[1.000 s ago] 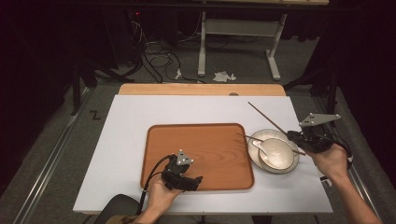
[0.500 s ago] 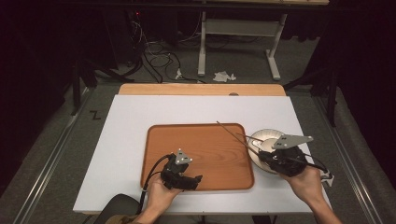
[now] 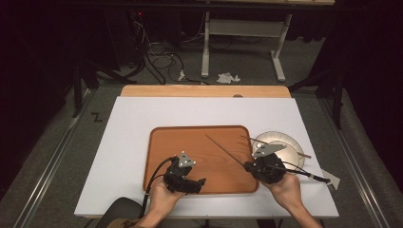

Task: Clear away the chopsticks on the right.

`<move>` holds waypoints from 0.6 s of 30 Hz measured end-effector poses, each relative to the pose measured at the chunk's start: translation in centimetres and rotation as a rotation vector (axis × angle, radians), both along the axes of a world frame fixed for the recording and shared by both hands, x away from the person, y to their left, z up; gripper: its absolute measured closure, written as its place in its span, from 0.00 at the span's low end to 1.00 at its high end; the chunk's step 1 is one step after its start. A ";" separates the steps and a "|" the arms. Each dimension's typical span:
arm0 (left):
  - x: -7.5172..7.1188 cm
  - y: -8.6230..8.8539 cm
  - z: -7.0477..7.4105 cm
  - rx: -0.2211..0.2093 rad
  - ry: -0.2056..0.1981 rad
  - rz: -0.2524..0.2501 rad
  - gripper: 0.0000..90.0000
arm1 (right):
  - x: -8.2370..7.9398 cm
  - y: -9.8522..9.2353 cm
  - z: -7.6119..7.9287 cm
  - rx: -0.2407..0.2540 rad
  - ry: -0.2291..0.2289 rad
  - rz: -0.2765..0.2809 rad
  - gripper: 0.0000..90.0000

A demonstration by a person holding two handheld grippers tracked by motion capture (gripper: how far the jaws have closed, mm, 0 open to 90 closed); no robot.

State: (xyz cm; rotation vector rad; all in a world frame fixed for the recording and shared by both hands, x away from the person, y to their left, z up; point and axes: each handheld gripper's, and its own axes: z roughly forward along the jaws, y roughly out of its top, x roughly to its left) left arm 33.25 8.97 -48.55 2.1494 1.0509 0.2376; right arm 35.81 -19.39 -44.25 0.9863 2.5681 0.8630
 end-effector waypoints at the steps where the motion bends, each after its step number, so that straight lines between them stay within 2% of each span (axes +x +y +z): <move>1: 0.0 0.0 0.0 0.000 0.000 0.000 0.28 | 0.1 0.3 -0.3 -0.001 0.008 -0.006 0.95; 10: 0.0 -0.1 0.0 0.004 0.003 -0.008 0.28 | 1.2 1.9 -2.5 -0.041 0.046 -0.024 0.94; 18: -0.1 -0.2 -0.1 0.006 0.003 -0.009 0.28 | 2.0 2.2 -4.2 -0.085 0.064 -0.044 0.94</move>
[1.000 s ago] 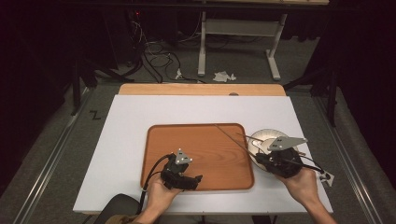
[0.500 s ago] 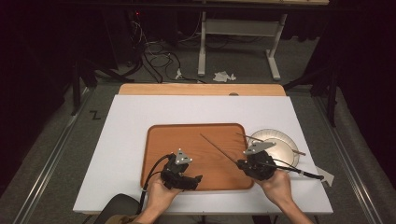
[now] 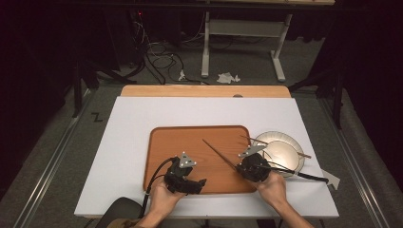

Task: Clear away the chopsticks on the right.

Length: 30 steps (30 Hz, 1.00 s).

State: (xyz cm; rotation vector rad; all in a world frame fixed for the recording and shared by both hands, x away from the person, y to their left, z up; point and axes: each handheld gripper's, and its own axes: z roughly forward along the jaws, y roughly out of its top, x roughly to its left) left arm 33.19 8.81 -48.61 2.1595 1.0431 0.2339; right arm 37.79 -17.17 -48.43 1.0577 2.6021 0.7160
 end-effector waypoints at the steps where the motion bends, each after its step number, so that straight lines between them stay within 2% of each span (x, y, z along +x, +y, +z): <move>1: 0.0 0.0 0.0 0.000 0.000 0.000 0.28 | 0.0 0.0 -0.2 -0.005 0.001 -0.002 0.94; 6: 0.0 -0.1 -0.1 -0.004 0.001 0.002 0.28 | 0.1 0.1 -0.5 -0.024 0.002 0.001 0.93; 11: -0.1 -0.1 0.0 0.003 -0.001 -0.002 0.28 | 0.1 -0.2 -0.4 -0.061 -0.020 -0.022 0.91; 17: -0.1 -0.2 -0.1 0.001 -0.001 -0.001 0.28 | 0.1 -0.4 -0.4 -0.078 -0.035 -0.044 0.91; 20: -0.1 -0.1 0.0 0.006 -0.003 -0.004 0.28 | 0.3 -0.8 -0.4 -0.054 -0.017 -0.060 0.91; 23: -0.1 -0.2 -0.1 0.003 -0.001 0.001 0.28 | 0.5 -1.2 -0.5 -0.047 -0.018 -0.069 0.90; 30: -0.1 -0.2 -0.1 0.008 -0.001 -0.005 0.28 | 0.5 -1.2 -0.4 -0.051 -0.026 -0.065 0.84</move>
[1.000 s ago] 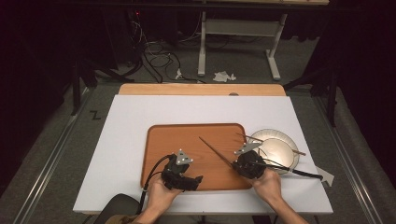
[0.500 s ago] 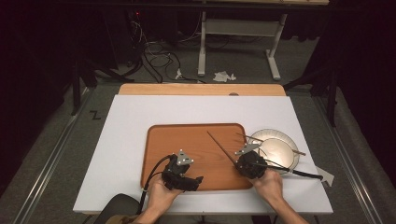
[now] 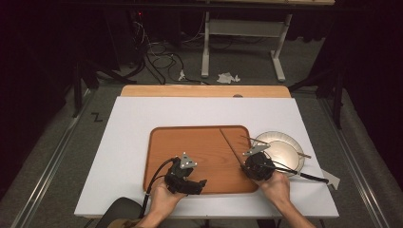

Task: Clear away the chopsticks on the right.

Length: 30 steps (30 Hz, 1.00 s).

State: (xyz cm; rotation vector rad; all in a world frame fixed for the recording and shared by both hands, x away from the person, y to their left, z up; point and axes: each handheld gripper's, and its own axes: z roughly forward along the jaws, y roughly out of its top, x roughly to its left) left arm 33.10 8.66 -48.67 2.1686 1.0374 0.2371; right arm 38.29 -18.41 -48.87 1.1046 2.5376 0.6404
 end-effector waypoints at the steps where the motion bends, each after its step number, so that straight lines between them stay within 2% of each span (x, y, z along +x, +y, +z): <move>1: 0.0 -0.1 0.0 -0.007 -0.001 0.007 0.28 | 0.0 0.0 0.0 0.003 -0.002 0.002 0.83; 6: 0.0 -0.1 0.0 -0.002 -0.001 0.003 0.28 | -0.1 -0.2 0.5 0.012 -0.017 0.007 0.80; 10: 0.0 0.1 0.0 -0.003 -0.002 0.005 0.28 | -0.7 -0.4 1.5 0.077 -0.034 0.022 0.79; 11: 0.0 0.1 0.0 -0.003 -0.002 0.005 0.28 | -0.7 -0.4 1.5 0.077 -0.034 0.022 0.79; 13: 0.1 0.0 0.0 -0.007 0.001 0.005 0.28 | -1.0 -1.0 2.7 0.128 -0.050 0.040 0.78; 14: 0.1 0.0 0.0 -0.007 0.001 0.005 0.28 | -1.0 -1.0 2.7 0.128 -0.050 0.040 0.78; 15: 0.1 0.0 0.0 -0.007 0.001 0.005 0.28 | -1.2 -1.7 3.5 0.146 -0.068 0.046 0.78; 16: 0.1 0.0 0.0 -0.007 0.001 0.006 0.28 | -1.2 -1.7 3.5 0.146 -0.068 0.046 0.78; 17: 0.1 0.0 0.0 -0.006 0.000 0.010 0.28 | -1.4 -2.4 4.3 0.162 -0.087 0.055 0.77; 18: 0.1 0.0 0.0 -0.006 0.000 0.010 0.28 | -1.4 -2.4 4.3 0.162 -0.087 0.055 0.77; 19: 0.1 0.0 0.0 -0.005 -0.001 0.012 0.28 | -1.6 -3.3 5.1 0.167 -0.106 0.061 0.76; 23: 0.2 0.0 -0.1 0.001 0.005 0.007 0.28 | -1.6 -5.0 6.5 0.165 -0.139 0.061 0.76; 28: 0.2 0.1 -0.1 0.003 0.003 0.008 0.28 | -1.1 -7.6 8.3 0.166 -0.179 0.032 0.76; 29: 0.2 0.1 -0.1 0.003 0.003 0.008 0.28 | -1.1 -7.6 8.3 0.166 -0.179 0.032 0.76; 30: 0.2 0.1 -0.1 0.003 0.006 0.007 0.28 | -0.8 -8.6 8.8 0.152 -0.195 0.015 0.76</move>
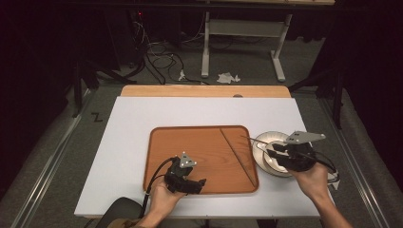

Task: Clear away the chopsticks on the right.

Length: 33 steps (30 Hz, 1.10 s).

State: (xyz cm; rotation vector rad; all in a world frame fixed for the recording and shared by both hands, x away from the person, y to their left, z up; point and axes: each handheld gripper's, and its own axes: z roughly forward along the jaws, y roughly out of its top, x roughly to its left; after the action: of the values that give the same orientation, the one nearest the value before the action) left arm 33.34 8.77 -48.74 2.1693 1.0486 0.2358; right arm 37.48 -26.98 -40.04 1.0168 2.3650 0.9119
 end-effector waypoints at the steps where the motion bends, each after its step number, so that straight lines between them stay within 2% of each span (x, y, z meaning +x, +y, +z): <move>1: 0.0 0.0 0.0 0.000 0.000 0.000 0.28 | 0.0 0.0 0.0 0.000 0.000 0.000 0.76; 3: 0.0 -0.1 0.0 -0.001 0.001 0.000 0.28 | 0.6 -1.7 0.6 -0.003 -0.016 -0.036 0.77; 4: 0.0 -0.1 0.0 -0.001 0.001 0.000 0.28 | 0.6 -1.7 0.6 -0.003 -0.016 -0.036 0.77; 6: 0.0 -0.1 -0.1 0.000 0.000 0.002 0.28 | 1.1 -3.0 0.9 -0.007 -0.026 -0.065 0.78; 7: 0.0 0.0 -0.1 -0.001 0.001 0.003 0.28 | 1.7 -4.4 1.0 -0.003 -0.025 -0.090 0.79; 8: 0.0 0.0 -0.1 -0.001 0.001 0.003 0.28 | 1.7 -4.4 1.0 -0.003 -0.025 -0.090 0.79; 10: 0.1 -0.1 -0.1 -0.002 0.007 0.004 0.28 | 2.5 -6.0 0.8 0.009 -0.009 -0.120 0.79; 14: 0.1 -0.2 -0.2 0.008 0.007 -0.001 0.28 | 3.4 -7.5 0.0 0.003 0.024 -0.141 0.79; 22: 0.2 -0.1 -0.3 0.003 0.015 0.000 0.28 | 4.6 -8.8 -2.3 -0.028 0.072 -0.157 0.79; 23: 0.1 -0.1 -0.3 0.005 0.014 -0.001 0.28 | 4.7 -8.9 -2.8 -0.043 0.076 -0.154 0.79; 33: 0.1 -0.1 -0.3 0.004 0.012 0.002 0.28 | 5.2 -9.4 -4.3 -0.076 0.150 -0.147 0.79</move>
State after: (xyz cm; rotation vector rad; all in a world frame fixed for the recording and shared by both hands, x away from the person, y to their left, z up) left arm 33.43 8.64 -49.00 2.1763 1.0575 0.2262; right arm 42.72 -36.43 -44.39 1.2485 2.3875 0.7096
